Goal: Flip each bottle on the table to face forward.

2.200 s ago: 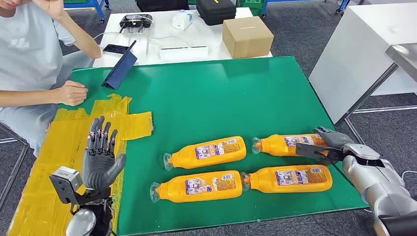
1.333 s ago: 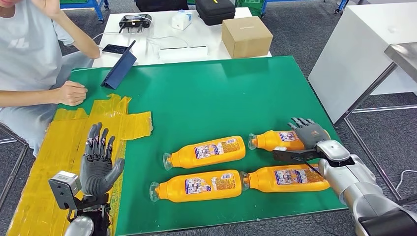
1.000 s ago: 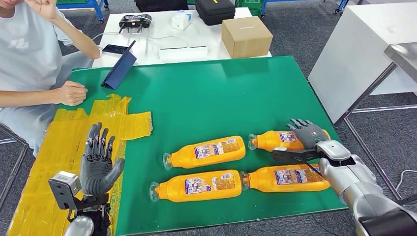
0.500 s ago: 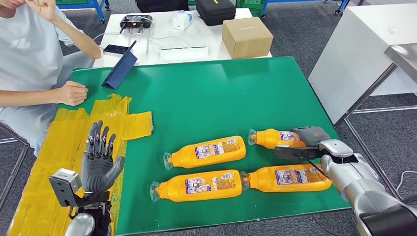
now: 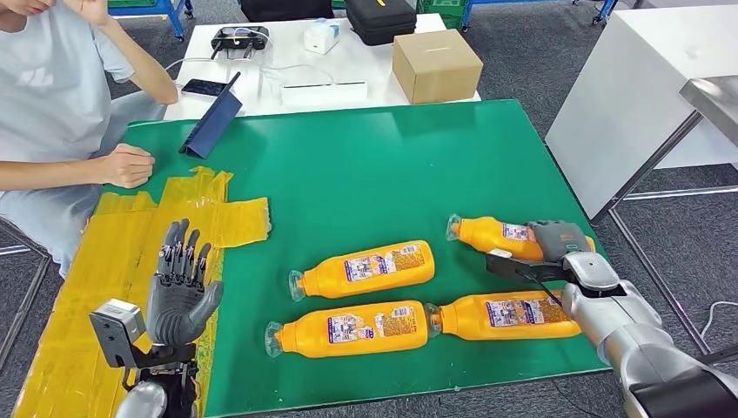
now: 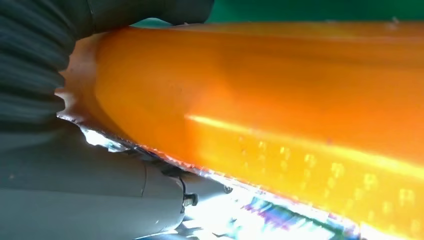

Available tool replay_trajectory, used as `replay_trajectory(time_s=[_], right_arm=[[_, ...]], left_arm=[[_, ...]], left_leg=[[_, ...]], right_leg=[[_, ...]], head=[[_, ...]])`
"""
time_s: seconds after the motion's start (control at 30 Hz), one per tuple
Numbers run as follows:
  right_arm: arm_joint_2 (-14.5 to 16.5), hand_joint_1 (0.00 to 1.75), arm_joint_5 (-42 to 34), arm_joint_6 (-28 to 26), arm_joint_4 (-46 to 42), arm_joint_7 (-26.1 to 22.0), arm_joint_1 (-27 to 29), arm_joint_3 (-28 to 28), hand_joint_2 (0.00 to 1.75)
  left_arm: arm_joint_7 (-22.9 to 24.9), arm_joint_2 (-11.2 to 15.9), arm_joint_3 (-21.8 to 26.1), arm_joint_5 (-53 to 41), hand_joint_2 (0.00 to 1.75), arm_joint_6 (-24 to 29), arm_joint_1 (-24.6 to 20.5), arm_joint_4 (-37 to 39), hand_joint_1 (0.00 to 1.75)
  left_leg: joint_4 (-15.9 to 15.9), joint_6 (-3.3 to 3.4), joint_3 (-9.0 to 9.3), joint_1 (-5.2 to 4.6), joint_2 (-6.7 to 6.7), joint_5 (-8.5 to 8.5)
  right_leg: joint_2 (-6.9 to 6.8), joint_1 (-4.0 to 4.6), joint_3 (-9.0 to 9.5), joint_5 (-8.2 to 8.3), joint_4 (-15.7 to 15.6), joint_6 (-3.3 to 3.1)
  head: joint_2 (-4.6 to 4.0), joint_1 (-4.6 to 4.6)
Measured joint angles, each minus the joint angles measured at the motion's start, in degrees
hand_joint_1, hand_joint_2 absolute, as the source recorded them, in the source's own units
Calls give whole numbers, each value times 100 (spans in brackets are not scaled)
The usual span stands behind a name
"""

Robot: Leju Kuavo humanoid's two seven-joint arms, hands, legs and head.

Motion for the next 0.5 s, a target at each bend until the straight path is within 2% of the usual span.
replay_trajectory(time_s=[0.07,0.17,0.33,0.5], right_arm=[[115,175,-258,-549,-261,82,158,-338,175],[321,173,-700,-1108,-903,-111,430,-980,175],[641,175,-1207,-1530,-2034,-545,870,-1823,175],[1035,175,-1853,-1899,-3295,-1050,1388,-2389,175]], left_arm=[[85,-14,-1,-59,175,-53,42,-50,0],[191,-23,-26,-96,175,-191,61,-81,0],[252,-16,-117,-133,175,-323,53,-82,0],[340,39,-258,-295,175,-376,-23,-82,0]], left_leg=[[0,1,-6,0,1,2],[0,0,-12,2,-4,3],[-1,-1,-25,3,-10,2],[-1,-1,-37,3,-10,2]], right_leg=[[0,1,-7,1,1,2],[-1,5,-13,0,1,1],[-3,10,-26,-3,2,-1],[-2,11,-39,-3,2,-1]], head=[[0,-1],[0,-1],[0,0],[0,1]])
